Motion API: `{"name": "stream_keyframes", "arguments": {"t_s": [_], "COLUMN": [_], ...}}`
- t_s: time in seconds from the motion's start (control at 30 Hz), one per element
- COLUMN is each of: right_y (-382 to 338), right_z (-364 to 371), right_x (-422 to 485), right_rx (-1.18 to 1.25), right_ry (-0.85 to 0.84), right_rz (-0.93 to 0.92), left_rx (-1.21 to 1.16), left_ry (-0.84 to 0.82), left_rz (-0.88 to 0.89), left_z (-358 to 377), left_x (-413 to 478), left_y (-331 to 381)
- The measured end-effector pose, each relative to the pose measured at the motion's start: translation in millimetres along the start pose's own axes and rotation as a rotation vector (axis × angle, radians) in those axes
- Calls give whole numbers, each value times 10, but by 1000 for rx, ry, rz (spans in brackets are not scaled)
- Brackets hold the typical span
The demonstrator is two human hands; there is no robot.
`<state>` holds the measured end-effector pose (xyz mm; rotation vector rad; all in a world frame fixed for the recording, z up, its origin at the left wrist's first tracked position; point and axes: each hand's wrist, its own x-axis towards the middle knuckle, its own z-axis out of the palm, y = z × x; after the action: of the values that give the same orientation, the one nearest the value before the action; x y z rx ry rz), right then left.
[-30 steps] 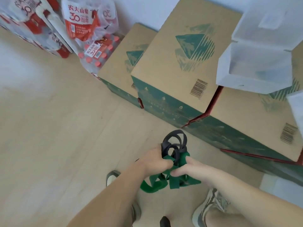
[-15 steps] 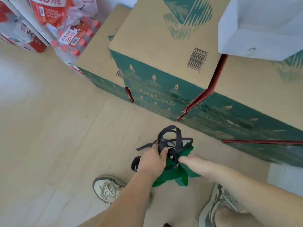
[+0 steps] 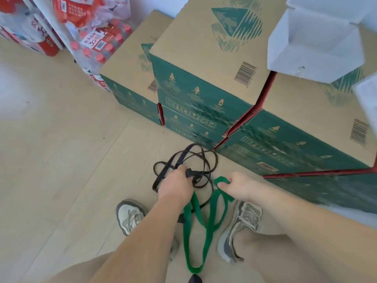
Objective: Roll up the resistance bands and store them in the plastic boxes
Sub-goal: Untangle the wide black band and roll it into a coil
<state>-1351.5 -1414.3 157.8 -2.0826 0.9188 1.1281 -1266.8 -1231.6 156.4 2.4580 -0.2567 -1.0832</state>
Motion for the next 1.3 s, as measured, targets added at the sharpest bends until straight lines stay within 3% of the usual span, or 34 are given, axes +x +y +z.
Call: {"name": "stream_keyframes", "arguments": {"t_s": [0.17, 0.23, 0.43, 0.63, 0.8, 0.97, 1.03, 1.17, 1.3], "right_y": [-80, -160, -510, -799, -811, -751, -645, -416, -348], "right_z": [-65, -35, -44, -489, -707, -676, -622, -620, -842], "right_x": [311, 417, 375, -293, -1133, -1906, -2081, -2147, -2035], "right_rx": [-153, -140, 264, 259, 148, 350, 373, 338, 164], "right_ry": [28, 51, 32, 16, 238, 303, 299, 416, 369], "right_rz": [91, 40, -274, -466, -640, -807, -748, -644, -578], "left_rx": [-18, -70, -263, -111, -10, -374, -460, -643, -826], "left_ry": [34, 43, 74, 121, 437, 555, 559, 392, 359], "left_rz": [-125, -102, 118, 356, 558, 663, 686, 666, 476], "left_z": [-16, -21, -222, -675, -1084, -1172, -1136, -956, -792], "left_x": [184, 243, 327, -87, -839, -1570, -1751, -1779, -1603], "left_y": [-233, -202, 154, 558, 790, 1071, 1212, 1319, 1228]}}
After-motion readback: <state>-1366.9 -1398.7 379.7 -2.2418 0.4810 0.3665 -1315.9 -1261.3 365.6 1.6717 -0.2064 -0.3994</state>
